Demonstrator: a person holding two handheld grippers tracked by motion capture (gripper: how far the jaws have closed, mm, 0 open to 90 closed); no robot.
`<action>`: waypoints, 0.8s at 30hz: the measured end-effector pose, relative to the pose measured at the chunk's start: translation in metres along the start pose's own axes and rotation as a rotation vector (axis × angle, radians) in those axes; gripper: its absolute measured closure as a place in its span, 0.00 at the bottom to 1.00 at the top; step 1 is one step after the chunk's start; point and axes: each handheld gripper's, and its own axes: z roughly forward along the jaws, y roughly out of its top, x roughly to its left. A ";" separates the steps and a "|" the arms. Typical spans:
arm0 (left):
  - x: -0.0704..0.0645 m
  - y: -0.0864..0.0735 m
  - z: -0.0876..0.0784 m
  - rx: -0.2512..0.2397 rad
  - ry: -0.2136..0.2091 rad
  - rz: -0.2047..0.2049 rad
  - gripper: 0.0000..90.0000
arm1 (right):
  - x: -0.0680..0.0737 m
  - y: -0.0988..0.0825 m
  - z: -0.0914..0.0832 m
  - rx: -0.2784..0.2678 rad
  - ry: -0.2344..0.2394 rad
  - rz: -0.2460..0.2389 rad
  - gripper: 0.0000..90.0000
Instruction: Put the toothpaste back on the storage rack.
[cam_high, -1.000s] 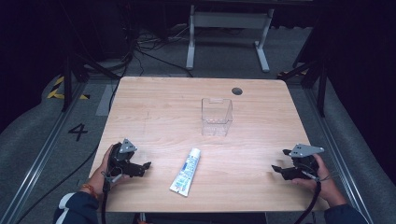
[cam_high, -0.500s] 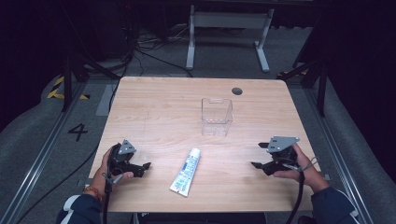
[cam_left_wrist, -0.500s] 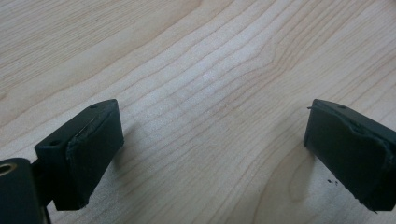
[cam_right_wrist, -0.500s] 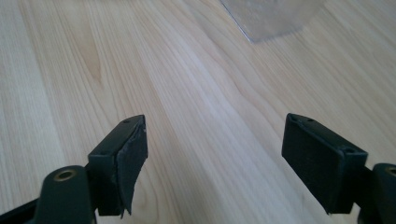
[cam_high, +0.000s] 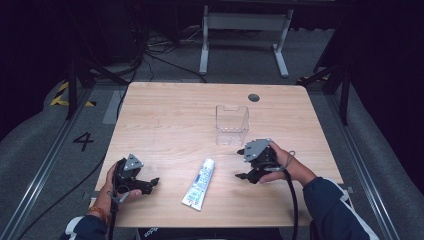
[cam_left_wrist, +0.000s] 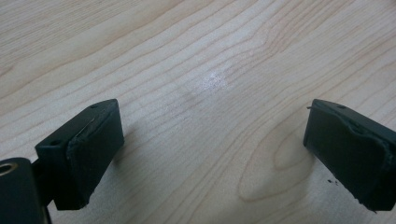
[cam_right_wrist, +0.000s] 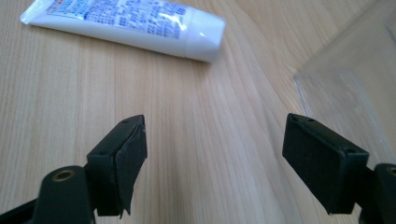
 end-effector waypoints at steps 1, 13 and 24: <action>0.001 0.000 -0.001 0.000 0.007 0.024 0.06 | 0.001 0.008 0.005 0.008 0.023 -0.029 0.25; -0.001 -0.002 -0.002 -0.008 0.003 0.008 0.06 | 0.013 0.058 0.050 0.089 0.132 -0.214 0.27; -0.001 -0.002 -0.001 -0.008 0.000 0.007 0.06 | 0.023 0.084 0.076 0.099 0.180 -0.299 0.23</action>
